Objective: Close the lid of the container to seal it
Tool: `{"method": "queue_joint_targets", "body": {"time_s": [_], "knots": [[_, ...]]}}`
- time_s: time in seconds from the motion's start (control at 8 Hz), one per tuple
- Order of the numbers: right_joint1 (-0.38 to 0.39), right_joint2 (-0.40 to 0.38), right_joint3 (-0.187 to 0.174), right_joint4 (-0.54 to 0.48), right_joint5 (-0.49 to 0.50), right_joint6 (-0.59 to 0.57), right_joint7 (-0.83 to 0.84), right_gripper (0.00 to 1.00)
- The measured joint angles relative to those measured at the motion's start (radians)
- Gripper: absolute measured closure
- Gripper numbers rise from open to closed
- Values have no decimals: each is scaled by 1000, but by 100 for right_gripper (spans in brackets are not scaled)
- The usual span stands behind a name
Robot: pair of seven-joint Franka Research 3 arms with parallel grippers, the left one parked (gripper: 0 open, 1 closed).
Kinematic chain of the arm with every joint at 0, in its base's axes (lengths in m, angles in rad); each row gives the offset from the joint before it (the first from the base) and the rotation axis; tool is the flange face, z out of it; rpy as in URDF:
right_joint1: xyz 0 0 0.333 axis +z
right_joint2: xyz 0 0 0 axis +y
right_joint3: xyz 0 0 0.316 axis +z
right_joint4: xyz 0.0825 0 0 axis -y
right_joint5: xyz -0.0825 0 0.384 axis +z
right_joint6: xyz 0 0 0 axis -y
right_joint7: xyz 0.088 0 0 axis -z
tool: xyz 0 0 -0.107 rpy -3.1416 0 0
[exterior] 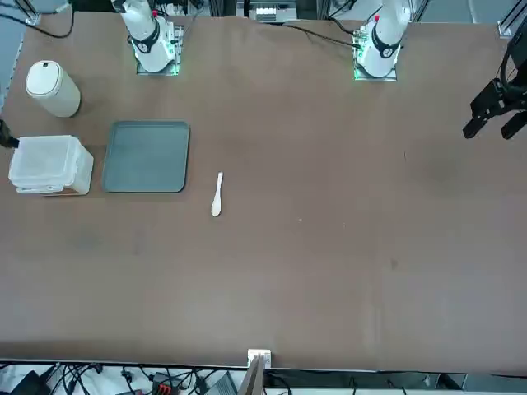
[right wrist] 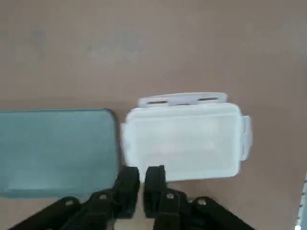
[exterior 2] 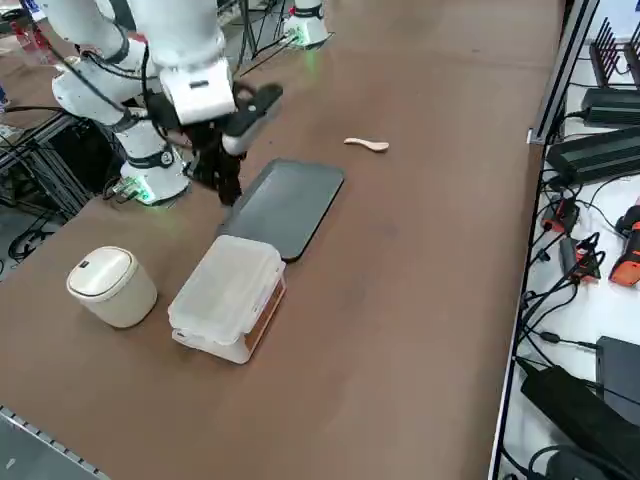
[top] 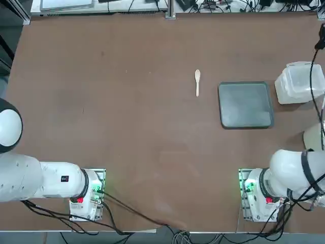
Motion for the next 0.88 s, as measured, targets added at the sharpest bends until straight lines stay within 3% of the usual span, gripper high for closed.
{"method": "queue_joint_targets", "body": {"time_s": [0.25,0.5,0.62,0.88], "knots": [[86,-4,5,110,11,-139,139,44],[184,-16,8,175,13,-200,262,8],[227,-20,9,195,16,-208,303,0],[297,-21,11,235,77,-227,423,0]]}}
